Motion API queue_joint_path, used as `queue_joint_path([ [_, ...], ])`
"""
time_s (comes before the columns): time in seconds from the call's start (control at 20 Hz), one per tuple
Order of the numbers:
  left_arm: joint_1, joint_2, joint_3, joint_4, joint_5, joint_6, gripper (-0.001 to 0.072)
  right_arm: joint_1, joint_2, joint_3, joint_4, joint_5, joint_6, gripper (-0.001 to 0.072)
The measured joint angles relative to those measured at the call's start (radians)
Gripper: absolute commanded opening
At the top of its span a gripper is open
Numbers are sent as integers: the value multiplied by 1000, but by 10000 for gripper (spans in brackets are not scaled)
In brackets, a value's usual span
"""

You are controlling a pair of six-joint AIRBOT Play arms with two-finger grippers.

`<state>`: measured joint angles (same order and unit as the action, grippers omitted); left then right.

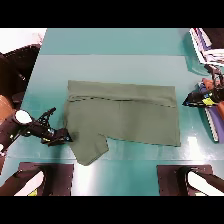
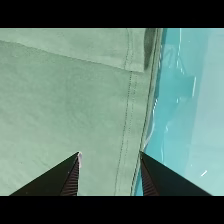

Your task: Fold the shirts.

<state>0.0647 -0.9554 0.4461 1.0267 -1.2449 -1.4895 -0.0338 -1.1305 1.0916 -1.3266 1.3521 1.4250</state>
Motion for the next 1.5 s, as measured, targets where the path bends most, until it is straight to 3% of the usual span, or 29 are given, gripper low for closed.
queue_joint_path([
  [0.15,0,6,-39,-58,79,31,46,0,6,-5,22,-2,0,431],
  [0.2,-1,6,-46,-68,106,38,28,0,8,-6,31,-2,-1,431],
  [0.45,0,22,-28,-97,109,73,27,-49,26,-58,29,58,-2,431],
  [0.6,-1,67,-4,-91,90,79,27,-151,71,-195,20,86,-2,512],
  [0.9,0,100,18,-87,76,82,28,-340,72,-483,89,98,-26,496],
  [1.05,-1,103,20,-87,74,83,28,-330,38,-546,142,80,-44,377],
  [1.15,-1,105,21,-84,72,83,27,-292,16,-555,153,71,-50,93],
  [1.2,-1,105,22,-76,63,83,26,-271,11,-553,154,61,-52,21],
  [1.5,-1,147,69,47,-92,38,25,-166,108,-491,49,120,-57,19],
])
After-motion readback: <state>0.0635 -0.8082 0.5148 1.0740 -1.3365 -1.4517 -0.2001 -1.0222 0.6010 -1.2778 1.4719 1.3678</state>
